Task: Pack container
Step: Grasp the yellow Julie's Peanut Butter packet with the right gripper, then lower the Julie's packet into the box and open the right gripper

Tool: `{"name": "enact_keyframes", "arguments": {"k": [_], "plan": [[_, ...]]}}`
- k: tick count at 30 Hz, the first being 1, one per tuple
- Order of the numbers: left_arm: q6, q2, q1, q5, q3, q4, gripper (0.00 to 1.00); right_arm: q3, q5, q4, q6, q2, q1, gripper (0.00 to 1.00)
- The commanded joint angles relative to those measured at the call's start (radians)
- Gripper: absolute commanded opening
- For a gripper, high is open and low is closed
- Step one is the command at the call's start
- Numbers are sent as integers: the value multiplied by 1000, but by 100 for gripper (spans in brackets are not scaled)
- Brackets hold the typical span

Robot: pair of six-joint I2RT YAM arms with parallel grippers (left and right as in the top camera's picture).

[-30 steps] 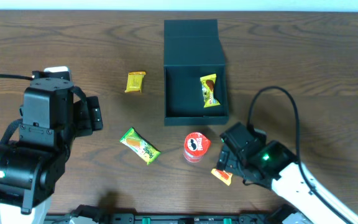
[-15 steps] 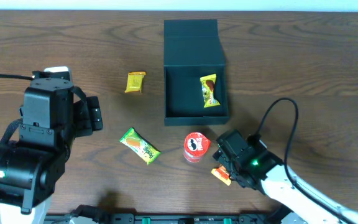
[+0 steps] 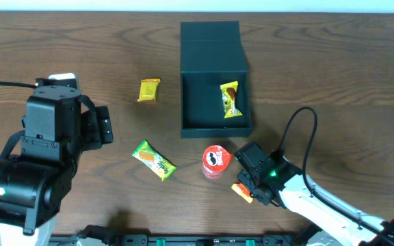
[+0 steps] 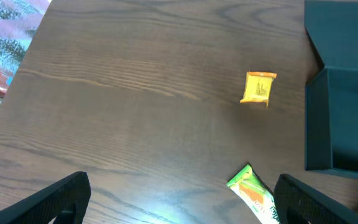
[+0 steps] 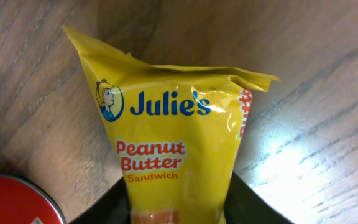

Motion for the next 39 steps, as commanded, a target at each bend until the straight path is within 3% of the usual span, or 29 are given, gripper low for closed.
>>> {"name": "enact_keyframes", "arguments": {"k": [1, 4, 11, 18, 26, 30, 39], "plan": [[-6, -2, 1, -18, 19, -5, 95, 0, 21, -11, -47, 5, -14, 30], [-6, -2, 1, -19, 19, -7, 95, 6, 39, -18, -143, 4, -46, 23], [-6, -2, 1, -19, 19, 9, 95, 130, 79, -142, -355, 4, -133, 18], [-6, -1, 1, -19, 19, 39, 96, 356, 106, -290, -615, 4, -165, 20], [-6, -2, 1, -19, 19, 57, 95, 597, 55, -305, -814, 23, -194, 23], [-6, -2, 1, -19, 19, 64, 95, 735, -106, -248, -958, 157, -256, 21], [-6, -2, 1, -19, 19, 68, 95, 1012, -215, -265, -1147, 483, -236, 19]]}}
